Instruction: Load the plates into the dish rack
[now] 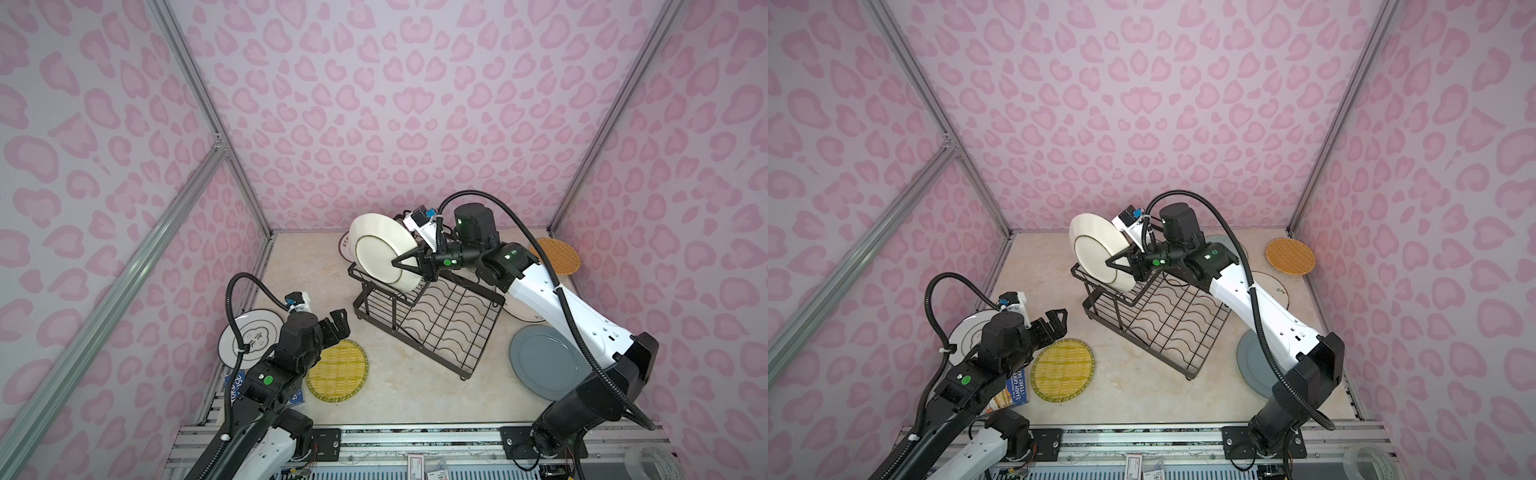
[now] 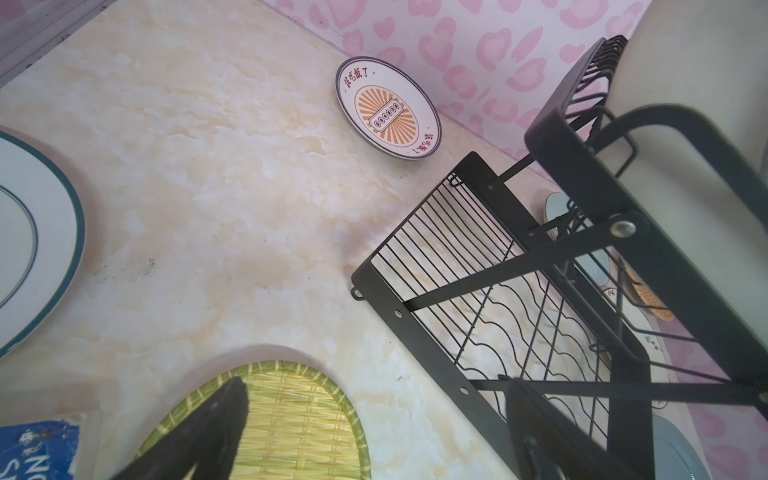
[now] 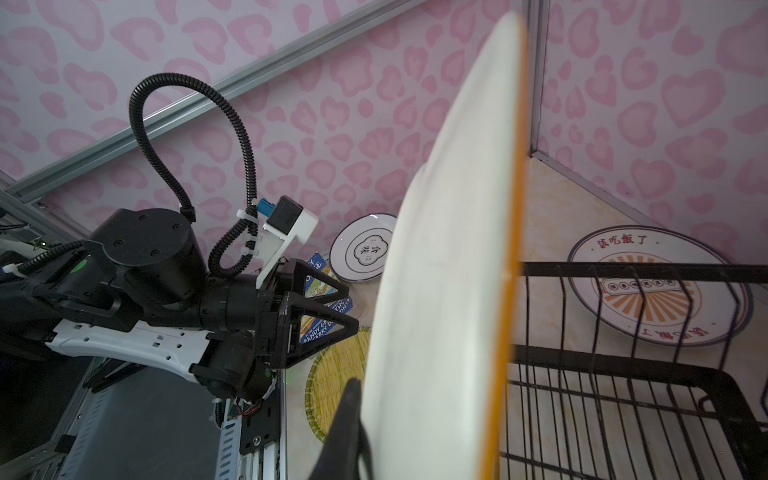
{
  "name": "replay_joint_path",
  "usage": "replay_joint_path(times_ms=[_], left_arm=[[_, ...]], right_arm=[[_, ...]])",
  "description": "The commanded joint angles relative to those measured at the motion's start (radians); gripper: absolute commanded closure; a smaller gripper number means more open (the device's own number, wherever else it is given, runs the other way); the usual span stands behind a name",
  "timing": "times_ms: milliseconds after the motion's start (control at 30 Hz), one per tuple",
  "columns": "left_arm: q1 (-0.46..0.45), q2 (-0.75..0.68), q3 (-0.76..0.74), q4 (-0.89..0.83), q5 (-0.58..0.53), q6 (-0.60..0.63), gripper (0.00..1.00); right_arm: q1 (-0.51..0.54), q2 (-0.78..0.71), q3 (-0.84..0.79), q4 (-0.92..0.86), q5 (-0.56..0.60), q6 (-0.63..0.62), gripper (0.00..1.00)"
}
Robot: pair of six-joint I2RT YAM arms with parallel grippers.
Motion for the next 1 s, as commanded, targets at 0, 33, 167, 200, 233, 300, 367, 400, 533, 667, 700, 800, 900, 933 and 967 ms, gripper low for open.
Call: replay_joint_path(times_ms=[0,33,167,200,233,300,367,400,533,667,700,800,900,933,967], left_arm=[[0.004,-0.004,0.003,-0.008,-0.015,0.027,0.01],[0.007,-0.002,0.001,-0.007,-0.016,0.026,0.02],[0.012,0.002,-0.006,-0.007,-0.016,0.028,0.01],[0.012,0.002,-0.008,-0.007,-0.015,0.026,0.01],[0.014,0.002,-0.010,-0.007,-0.016,0.026,0.02],[0.014,0.003,-0.011,-0.006,-0.015,0.026,0.02],[0.017,0.002,-0.012,-0.006,-0.016,0.025,0.02],[0.017,0.002,-0.012,-0.006,-0.016,0.025,0.01],[0.020,0.002,-0.011,-0.007,-0.020,0.025,0.02],[0.023,0.005,-0.011,-0.007,-0.023,0.026,0.01],[0.023,0.004,-0.012,-0.008,-0.023,0.026,0.02],[0.024,0.005,-0.011,-0.008,-0.025,0.023,0.02],[0.026,0.005,-0.011,-0.011,-0.026,0.022,0.01],[0.025,0.004,-0.009,-0.010,-0.027,0.021,0.01],[0.026,0.004,-0.008,-0.011,-0.026,0.020,0.02]], right_arm=[[0.000,0.004,0.005,0.052,-0.029,-0.020,1.00],[0.001,0.005,0.006,0.048,-0.031,-0.023,1.00],[0.000,0.012,0.008,0.028,-0.021,-0.035,1.00],[0.000,0.014,0.009,0.022,-0.021,-0.037,1.00],[0.001,0.017,0.011,0.017,-0.021,-0.038,1.00],[0.000,0.021,0.010,0.013,-0.018,-0.041,1.00],[0.000,0.024,0.011,0.004,-0.016,-0.046,1.00],[0.000,0.026,0.010,0.001,-0.015,-0.049,1.00],[0.000,0.029,0.013,-0.015,0.003,-0.061,1.00],[0.000,0.023,0.022,-0.050,0.031,-0.095,1.00],[0.000,0.021,0.022,-0.057,0.037,-0.104,1.00],[0.001,0.017,0.035,-0.091,0.050,-0.133,1.00],[0.007,0.020,0.061,-0.129,0.076,-0.158,1.00],[0.012,0.019,0.064,-0.136,0.084,-0.166,1.00],[0.013,0.021,0.069,-0.146,0.085,-0.174,1.00]])
